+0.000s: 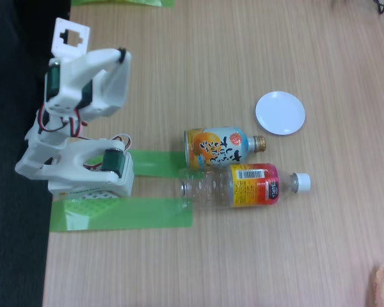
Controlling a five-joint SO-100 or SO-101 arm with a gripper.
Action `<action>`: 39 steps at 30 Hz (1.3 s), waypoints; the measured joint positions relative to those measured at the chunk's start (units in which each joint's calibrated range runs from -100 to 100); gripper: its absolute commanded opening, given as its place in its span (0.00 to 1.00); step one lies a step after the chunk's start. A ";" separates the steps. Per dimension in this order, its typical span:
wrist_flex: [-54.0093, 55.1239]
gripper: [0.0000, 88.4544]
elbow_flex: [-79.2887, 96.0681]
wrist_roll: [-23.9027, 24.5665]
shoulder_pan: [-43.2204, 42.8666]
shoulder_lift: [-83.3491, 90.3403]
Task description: Pick up the plastic bottle and stand it up on the white place
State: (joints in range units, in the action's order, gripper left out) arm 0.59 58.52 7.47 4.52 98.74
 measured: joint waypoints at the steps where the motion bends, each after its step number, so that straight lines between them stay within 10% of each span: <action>1: -0.42 0.02 0.63 0.00 0.00 0.00; 10: -18.01 0.03 -3.16 -0.42 0.00 -2.53; 20: -29.99 0.26 -24.31 -9.10 -0.15 -28.37; 39: -23.19 0.26 -36.78 -29.02 -0.07 -69.53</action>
State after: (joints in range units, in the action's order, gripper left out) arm -22.60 21.74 -21.56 4.45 29.21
